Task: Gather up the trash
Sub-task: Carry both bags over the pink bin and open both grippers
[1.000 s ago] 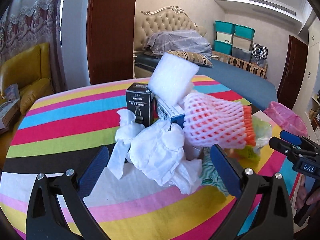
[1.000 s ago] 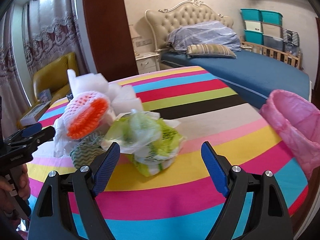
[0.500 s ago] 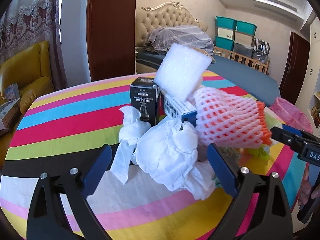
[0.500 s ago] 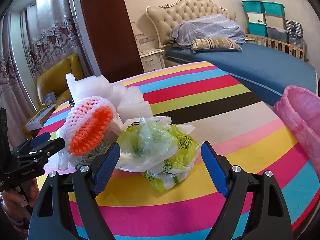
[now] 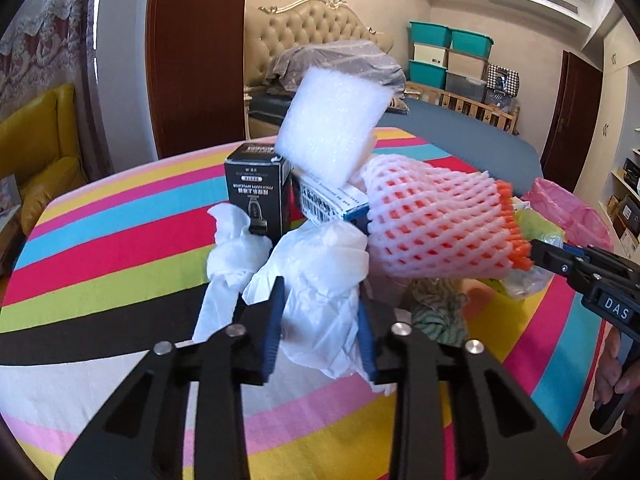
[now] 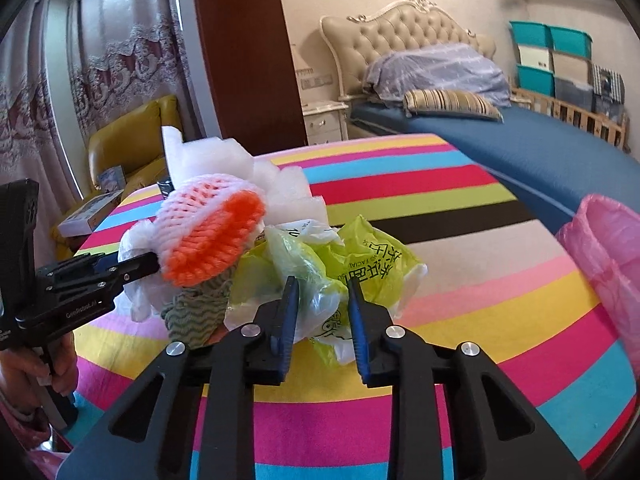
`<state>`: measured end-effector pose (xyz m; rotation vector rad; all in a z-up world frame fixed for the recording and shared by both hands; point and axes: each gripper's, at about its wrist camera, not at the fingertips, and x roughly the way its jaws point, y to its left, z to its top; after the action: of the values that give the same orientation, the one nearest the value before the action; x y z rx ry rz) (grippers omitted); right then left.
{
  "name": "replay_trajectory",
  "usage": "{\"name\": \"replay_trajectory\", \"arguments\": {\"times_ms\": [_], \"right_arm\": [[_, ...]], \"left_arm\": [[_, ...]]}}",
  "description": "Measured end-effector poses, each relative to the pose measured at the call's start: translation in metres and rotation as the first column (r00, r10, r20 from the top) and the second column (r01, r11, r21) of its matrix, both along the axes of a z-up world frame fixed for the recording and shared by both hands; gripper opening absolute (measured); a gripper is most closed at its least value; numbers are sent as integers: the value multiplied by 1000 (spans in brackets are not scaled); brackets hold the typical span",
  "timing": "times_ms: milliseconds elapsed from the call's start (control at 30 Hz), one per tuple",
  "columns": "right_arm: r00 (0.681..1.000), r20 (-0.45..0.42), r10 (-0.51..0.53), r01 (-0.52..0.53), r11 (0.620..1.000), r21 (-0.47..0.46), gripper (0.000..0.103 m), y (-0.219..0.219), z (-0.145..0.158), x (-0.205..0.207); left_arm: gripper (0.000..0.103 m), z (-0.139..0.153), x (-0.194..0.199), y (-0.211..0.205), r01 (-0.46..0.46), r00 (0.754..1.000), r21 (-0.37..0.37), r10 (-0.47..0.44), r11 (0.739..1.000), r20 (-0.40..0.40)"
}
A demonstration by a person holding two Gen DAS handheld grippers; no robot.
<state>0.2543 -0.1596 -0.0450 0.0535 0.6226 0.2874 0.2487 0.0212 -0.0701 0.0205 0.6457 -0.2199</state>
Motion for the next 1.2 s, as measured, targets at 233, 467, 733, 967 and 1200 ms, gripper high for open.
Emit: {"name": "replay_trajectory", "arguments": {"times_ms": [233,467,733,967,1200], "right_arm": [[998,47,-28,28,1000,11,23,-7,9,-13],[995,93,-44,41,999,28,23,-17,22,-28],[992,115,-47,43,998,40,23,-23,27,-42],[989,136,-63,58,997,45,23,-30,33,-51],[987,140,-85,79,996,47,23,-40,33,-56]], "left_arm": [[27,15,-17,3,-35,996,5,35,999,84],[27,36,-32,18,-78,985,-50,85,996,153],[27,54,-52,11,-37,974,-68,51,997,221],[27,64,-61,-13,25,967,-38,-15,999,253],[27,66,-61,-41,94,960,6,-93,996,263]]}}
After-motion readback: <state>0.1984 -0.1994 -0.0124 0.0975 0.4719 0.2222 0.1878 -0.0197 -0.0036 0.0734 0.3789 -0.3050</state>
